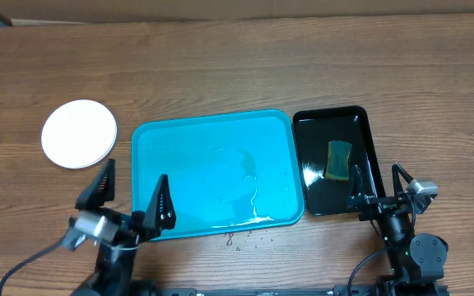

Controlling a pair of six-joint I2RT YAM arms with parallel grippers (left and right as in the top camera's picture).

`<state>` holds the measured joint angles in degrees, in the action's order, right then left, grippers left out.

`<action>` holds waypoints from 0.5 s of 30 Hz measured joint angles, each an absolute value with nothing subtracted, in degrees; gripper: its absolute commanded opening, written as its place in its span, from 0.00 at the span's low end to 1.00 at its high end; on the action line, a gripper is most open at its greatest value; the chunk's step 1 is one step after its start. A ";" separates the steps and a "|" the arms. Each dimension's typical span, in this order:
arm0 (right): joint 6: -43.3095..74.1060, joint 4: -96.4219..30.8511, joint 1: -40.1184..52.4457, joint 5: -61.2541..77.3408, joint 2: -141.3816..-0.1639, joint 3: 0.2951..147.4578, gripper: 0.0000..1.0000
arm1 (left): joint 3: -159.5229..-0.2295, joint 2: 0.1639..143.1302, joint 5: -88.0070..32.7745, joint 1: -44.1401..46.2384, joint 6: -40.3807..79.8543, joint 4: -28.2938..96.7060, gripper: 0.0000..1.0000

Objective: Clean dirty plates on tray and stack at the side

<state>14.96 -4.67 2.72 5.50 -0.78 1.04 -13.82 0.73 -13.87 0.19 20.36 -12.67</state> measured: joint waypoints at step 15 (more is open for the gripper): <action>14.96 -4.73 2.70 5.50 -0.78 1.04 1.00 | -0.47 0.69 -9.34 0.78 20.36 -13.80 1.00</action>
<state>14.96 -4.73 2.70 5.50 -0.78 1.04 -0.47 0.69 -9.34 0.78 20.36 -13.80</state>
